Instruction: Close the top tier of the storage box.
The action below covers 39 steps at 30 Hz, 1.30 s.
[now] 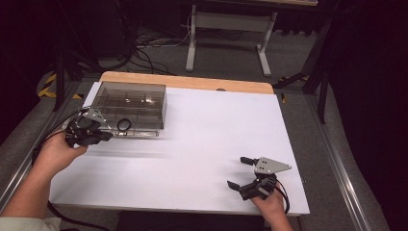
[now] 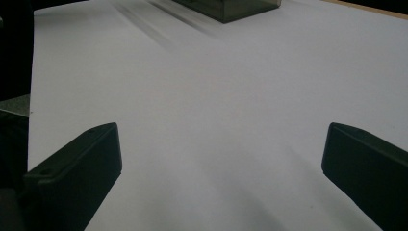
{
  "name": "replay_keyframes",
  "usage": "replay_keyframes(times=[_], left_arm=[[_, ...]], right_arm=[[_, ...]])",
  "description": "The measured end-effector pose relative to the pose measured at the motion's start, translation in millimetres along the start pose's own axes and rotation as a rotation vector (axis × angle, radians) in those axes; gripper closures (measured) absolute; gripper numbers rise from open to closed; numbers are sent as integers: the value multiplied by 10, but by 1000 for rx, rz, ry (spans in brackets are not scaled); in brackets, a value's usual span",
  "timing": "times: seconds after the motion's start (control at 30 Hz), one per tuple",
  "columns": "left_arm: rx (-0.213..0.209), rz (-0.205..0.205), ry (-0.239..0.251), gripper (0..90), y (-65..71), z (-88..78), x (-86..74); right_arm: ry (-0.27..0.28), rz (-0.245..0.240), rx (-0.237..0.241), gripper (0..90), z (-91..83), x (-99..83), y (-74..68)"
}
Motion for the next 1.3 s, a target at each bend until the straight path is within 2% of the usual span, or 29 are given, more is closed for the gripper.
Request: replay_keyframes(times=[0.2, 0.43, 0.73, 0.87, 1.3], left_arm=[[2, 6, -26, 898, -7, 42, 3], [24, 12, -32, 889, -49, 67, 23], [31, 11, -34, 897, -64, 76, 35], [54, -3, -29, 897, -100, 88, 82], [81, -8, -36, 898, -182, 151, 237]], right_arm=[[-1, 0, 0, 8, 1, 0, 0], [-2, 0, -1, 8, 2, 0, 0], [-2, 1, -2, 8, 2, 0, 2], [-2, 2, -3, 8, 1, -1, 3], [-1, 5, -2, 8, 0, 0, 4]])
Point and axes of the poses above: each handheld gripper's, and its own axes: z roughly forward along the jaws, x roughly out of its top, y roughly to its right, the point moved 5 cm from there along z, roughly forward along the jaws, and after that the axes turned 14 degrees about x, right-handed, at the moved point
